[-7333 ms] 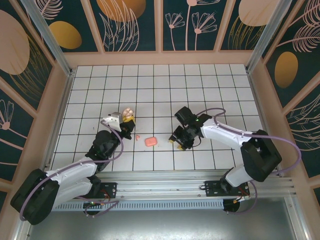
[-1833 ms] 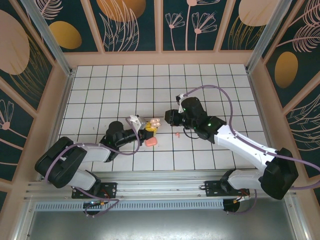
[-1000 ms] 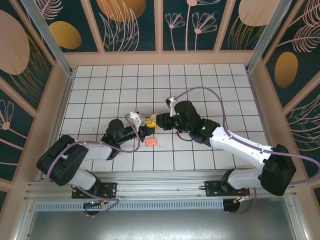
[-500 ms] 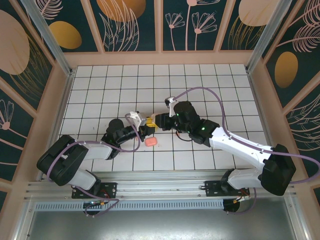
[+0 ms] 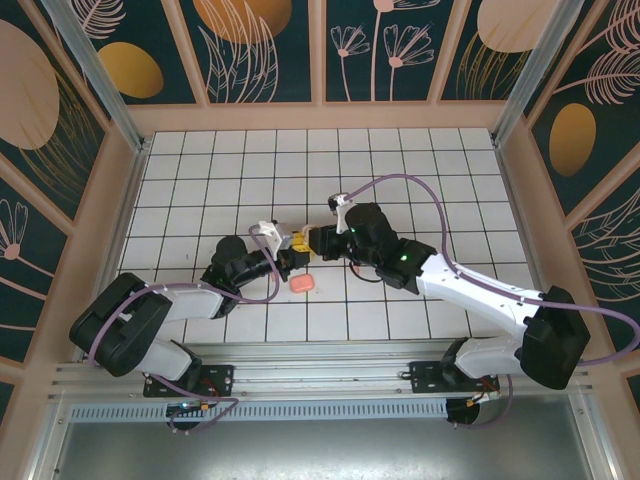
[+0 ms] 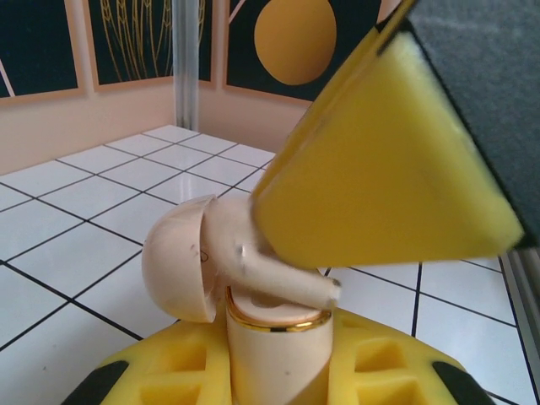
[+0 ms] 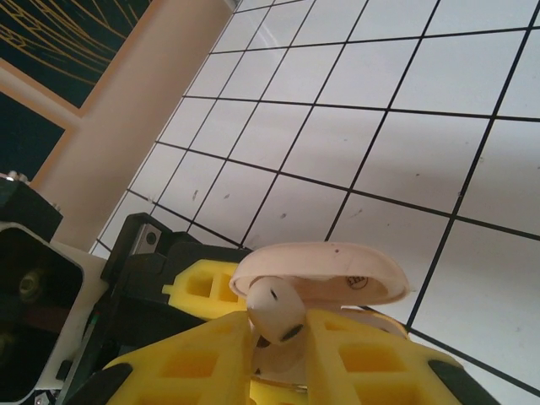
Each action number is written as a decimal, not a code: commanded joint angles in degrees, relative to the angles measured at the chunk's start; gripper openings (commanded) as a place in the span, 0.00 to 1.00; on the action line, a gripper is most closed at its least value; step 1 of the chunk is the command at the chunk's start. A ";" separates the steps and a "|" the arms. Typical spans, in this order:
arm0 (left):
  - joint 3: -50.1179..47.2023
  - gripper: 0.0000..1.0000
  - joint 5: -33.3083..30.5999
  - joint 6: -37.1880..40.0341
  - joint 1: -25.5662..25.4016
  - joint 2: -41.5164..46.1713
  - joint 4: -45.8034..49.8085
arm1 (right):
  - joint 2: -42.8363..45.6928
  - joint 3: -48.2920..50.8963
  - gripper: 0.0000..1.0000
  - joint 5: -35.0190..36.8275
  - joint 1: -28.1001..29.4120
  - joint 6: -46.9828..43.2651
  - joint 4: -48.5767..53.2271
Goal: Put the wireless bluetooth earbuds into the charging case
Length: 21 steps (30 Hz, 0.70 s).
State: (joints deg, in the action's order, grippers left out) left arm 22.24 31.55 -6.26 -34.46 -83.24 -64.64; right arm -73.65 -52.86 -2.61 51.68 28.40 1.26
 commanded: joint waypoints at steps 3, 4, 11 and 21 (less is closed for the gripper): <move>2.19 0.09 -0.53 -0.68 0.17 2.19 -3.05 | 1.39 0.44 0.23 1.75 1.05 -0.80 -0.36; 2.19 0.09 -0.63 -0.61 0.10 2.27 -2.91 | 1.47 0.37 0.23 1.88 1.06 -0.97 -0.24; 2.13 0.10 -0.77 -0.18 0.09 2.80 -1.89 | 2.01 0.00 0.23 2.68 1.05 -1.34 0.11; 1.99 0.09 -3.17 4.58 0.09 4.40 4.27 | 5.13 0.03 0.30 -1.58 -0.69 2.44 0.79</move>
State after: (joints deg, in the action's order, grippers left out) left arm 22.74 29.34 -4.45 -34.46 -80.36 -61.80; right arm -71.02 -52.86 -2.42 51.86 29.04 2.04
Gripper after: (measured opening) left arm 0.209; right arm 0.299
